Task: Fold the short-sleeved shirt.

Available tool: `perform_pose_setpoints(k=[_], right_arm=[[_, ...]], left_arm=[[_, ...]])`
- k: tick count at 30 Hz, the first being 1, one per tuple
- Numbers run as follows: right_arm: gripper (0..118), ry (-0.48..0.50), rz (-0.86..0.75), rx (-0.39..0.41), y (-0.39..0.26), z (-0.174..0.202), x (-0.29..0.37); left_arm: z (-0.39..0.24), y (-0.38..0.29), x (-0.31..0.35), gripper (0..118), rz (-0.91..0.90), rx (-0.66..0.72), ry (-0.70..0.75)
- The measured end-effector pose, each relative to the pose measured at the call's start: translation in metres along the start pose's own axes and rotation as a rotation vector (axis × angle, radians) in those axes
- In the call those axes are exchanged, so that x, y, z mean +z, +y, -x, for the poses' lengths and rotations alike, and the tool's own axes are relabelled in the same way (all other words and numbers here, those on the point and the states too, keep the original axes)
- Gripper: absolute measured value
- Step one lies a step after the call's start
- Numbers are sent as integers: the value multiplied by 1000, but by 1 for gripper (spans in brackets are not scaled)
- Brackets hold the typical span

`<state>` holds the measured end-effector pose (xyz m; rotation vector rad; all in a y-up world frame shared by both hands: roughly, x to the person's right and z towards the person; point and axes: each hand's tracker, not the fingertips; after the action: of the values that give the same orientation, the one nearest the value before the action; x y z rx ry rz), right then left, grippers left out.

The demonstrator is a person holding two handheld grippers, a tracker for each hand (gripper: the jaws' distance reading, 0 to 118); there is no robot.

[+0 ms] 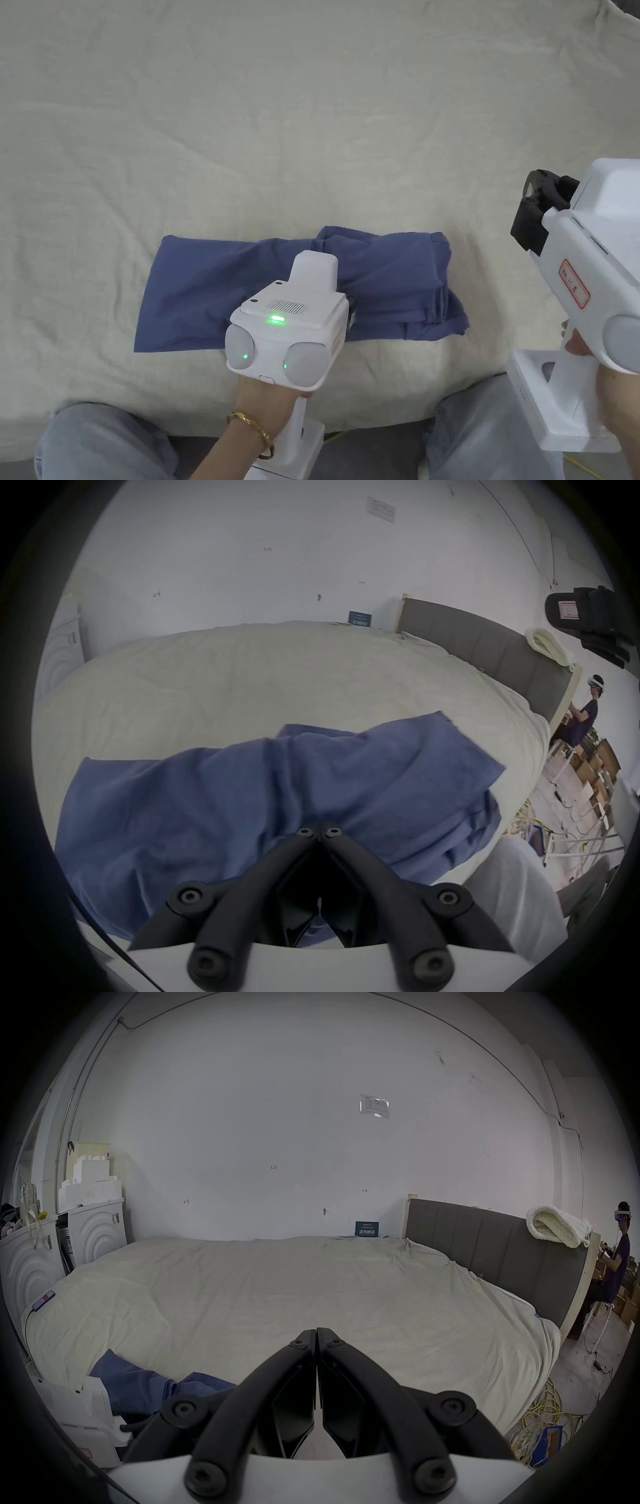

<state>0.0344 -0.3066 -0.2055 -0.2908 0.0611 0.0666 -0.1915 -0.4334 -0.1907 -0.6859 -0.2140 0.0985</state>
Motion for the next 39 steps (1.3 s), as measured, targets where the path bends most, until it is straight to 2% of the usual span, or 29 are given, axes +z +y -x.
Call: perform_pose_setpoints(k=[4, 8, 12, 14, 17, 20, 23, 27, 28, 29, 30, 32, 33, 39], right_arm=[[0, 6, -1, -3, 0, 1, 1], [0, 14, -1, -3, 0, 3, -1], [0, 24, -1, -8, 1, 7, -3], [0, 29, -1, -7, 1, 9, -4], [0, 37, 0, -2, 1, 14, -5], [0, 44, 2, 5, 1, 19, -6], [0, 47, 5, 12, 2, 23, -9], [0, 49, 10, 19, 3, 28, -11], [0, 50, 11, 23, 3, 30, -11], [0, 49, 12, 29, 3, 31, -11], [0, 50, 16, 35, 3, 32, -12], [0, 49, 21, 40, 2, 34, -13], [0, 47, 24, 44, 2, 35, -14], [0, 36, 41, 49, -1, 37, -18]], left_arm=[[15, 32, 24, 0, -56, 103, -78], [52, 72, 52, 0, -90, 168, -85], [103, 101, 73, 0, -45, 269, -124], [127, 107, 79, 0, -30, 277, -118], [163, 109, 82, 0, 15, 342, -98], [202, 106, 83, 0, 89, 434, -140], [227, 98, 81, 0, 169, 438, -158], [253, 86, 73, 31, 254, 496, -199], [257, 83, 72, 42, 256, 515, -207], [262, 81, 70, 58, 266, 528, -228], [266, 79, 68, 79, 278, 535, -235], [271, 76, 64, 103, 302, 536, -258], [271, 75, 63, 111, 314, 541, -255], [279, 69, 46, 111, 391, 563, -263]])
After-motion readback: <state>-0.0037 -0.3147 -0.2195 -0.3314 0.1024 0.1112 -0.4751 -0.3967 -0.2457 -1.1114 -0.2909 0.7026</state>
